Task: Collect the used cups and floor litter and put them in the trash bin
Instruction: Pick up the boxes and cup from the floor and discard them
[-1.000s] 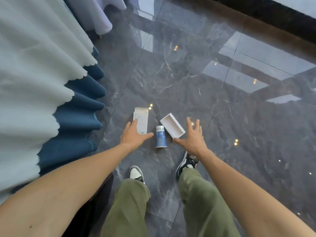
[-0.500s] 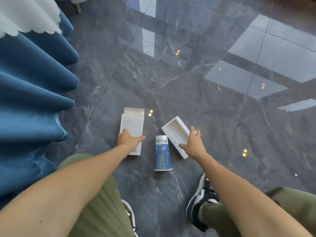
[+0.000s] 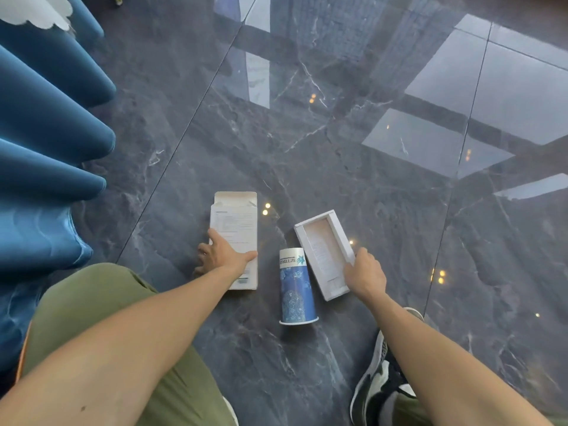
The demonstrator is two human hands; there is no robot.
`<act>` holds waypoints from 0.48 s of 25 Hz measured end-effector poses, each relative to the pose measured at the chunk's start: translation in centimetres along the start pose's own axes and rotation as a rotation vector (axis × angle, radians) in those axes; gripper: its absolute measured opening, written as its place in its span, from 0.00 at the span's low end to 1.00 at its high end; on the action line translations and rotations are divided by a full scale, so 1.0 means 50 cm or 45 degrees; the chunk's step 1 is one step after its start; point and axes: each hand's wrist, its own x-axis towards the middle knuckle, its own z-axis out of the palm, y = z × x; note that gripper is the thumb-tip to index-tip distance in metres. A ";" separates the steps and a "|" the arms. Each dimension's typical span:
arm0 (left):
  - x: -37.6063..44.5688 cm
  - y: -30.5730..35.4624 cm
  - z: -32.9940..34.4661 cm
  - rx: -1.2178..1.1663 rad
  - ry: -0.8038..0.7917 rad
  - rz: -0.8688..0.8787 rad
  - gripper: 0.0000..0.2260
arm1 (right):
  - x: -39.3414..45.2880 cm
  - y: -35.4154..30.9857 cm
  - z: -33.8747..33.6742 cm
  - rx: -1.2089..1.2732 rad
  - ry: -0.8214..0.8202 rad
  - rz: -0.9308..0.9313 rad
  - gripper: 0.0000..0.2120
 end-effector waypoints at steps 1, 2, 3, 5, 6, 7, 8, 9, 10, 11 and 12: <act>0.003 0.001 0.004 -0.049 -0.004 -0.010 0.46 | -0.001 -0.001 -0.004 0.046 0.002 0.026 0.10; 0.005 0.003 0.006 -0.119 -0.020 -0.022 0.44 | -0.001 -0.003 -0.009 0.094 0.012 0.043 0.10; 0.007 0.006 0.008 -0.192 -0.052 -0.030 0.41 | 0.001 -0.007 -0.015 0.148 0.021 0.059 0.11; 0.006 0.014 0.008 -0.284 -0.132 -0.047 0.36 | 0.004 -0.025 -0.032 0.321 0.056 0.114 0.11; 0.000 0.017 0.006 -0.315 -0.151 -0.058 0.35 | 0.006 -0.035 -0.039 0.450 0.071 0.138 0.12; -0.004 0.019 0.009 -0.340 -0.161 -0.061 0.35 | 0.007 -0.047 -0.045 0.584 0.088 0.143 0.12; -0.011 0.020 0.009 -0.368 -0.162 -0.051 0.34 | 0.008 -0.062 -0.050 0.696 0.102 0.134 0.12; -0.019 0.022 0.008 -0.391 -0.158 -0.038 0.34 | 0.008 -0.078 -0.052 0.778 0.104 0.105 0.13; -0.023 0.024 0.007 -0.410 -0.152 -0.018 0.33 | 0.007 -0.098 -0.053 0.811 0.102 0.064 0.14; -0.025 0.028 0.006 -0.442 -0.148 0.004 0.32 | 0.002 -0.122 -0.055 0.817 0.093 0.013 0.15; -0.028 0.031 0.002 -0.499 -0.159 0.028 0.30 | -0.006 -0.146 -0.056 0.806 0.075 -0.047 0.15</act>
